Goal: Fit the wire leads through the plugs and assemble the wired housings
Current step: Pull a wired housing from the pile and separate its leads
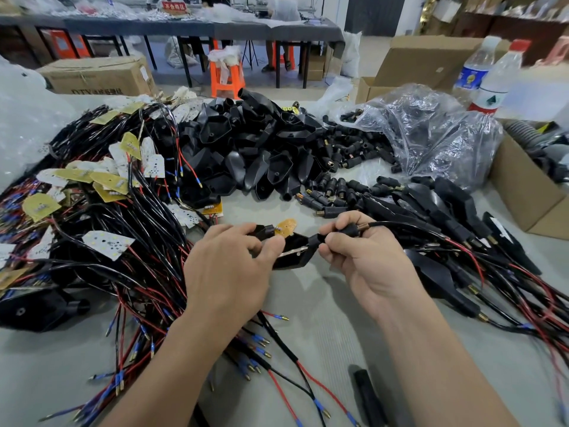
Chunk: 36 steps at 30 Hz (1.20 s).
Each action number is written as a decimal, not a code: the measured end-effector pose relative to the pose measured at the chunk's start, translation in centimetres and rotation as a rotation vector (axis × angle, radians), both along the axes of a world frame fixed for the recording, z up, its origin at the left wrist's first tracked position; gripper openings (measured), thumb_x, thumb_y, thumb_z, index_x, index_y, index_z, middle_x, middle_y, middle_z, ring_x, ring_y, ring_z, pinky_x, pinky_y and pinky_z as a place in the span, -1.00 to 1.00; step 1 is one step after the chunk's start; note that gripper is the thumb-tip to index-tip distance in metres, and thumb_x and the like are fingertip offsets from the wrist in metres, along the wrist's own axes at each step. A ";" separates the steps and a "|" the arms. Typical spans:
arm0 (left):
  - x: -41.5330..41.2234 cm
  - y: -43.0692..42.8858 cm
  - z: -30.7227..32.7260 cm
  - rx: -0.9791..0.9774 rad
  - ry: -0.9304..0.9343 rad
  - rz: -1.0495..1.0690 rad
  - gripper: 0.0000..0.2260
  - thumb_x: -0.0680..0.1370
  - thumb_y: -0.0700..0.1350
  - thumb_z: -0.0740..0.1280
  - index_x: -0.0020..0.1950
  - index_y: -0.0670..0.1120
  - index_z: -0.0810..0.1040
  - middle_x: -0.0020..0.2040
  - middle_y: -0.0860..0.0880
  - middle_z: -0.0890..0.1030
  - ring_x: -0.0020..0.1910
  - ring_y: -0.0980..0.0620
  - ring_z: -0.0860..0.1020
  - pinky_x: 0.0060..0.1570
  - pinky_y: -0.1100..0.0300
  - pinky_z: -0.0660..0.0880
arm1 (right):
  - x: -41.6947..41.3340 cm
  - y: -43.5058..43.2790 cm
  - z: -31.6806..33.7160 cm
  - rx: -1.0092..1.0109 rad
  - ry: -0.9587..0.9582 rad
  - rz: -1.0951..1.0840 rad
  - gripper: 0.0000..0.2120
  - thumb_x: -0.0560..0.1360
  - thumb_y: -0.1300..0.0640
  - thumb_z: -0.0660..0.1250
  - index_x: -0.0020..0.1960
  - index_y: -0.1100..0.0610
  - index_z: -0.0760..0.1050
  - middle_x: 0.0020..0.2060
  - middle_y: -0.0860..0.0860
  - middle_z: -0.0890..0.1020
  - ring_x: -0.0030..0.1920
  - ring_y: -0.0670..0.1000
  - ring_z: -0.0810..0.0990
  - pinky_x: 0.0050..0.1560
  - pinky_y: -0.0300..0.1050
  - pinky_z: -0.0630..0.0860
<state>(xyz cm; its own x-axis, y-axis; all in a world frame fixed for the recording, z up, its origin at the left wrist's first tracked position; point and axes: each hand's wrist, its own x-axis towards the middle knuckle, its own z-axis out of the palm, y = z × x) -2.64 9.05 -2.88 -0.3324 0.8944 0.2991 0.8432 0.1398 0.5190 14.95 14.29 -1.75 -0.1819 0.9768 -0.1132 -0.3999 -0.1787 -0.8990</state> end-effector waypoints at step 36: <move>-0.7 0.7 0.8 0.244 -1.184 -0.253 -0.86 0.28 -0.13 0.57 -0.19 -0.08 0.79 0.02 -0.03 0.76 0.01 0.04 0.72 -0.06 0.32 0.59 | -0.1 -0.2 0.6 -0.078 0.226 0.163 -0.63 0.48 0.59 0.16 -0.16 0.16 0.52 -0.26 0.09 0.63 -0.29 -0.01 0.60 -0.32 -0.19 0.54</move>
<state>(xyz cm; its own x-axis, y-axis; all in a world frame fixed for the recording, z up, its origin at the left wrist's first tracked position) -3.39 9.78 -2.09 -0.3375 0.9360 0.1001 -0.1745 -0.1667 0.9704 14.86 14.08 -1.18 -0.3655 0.9223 -0.1258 -0.5489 -0.3227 -0.7711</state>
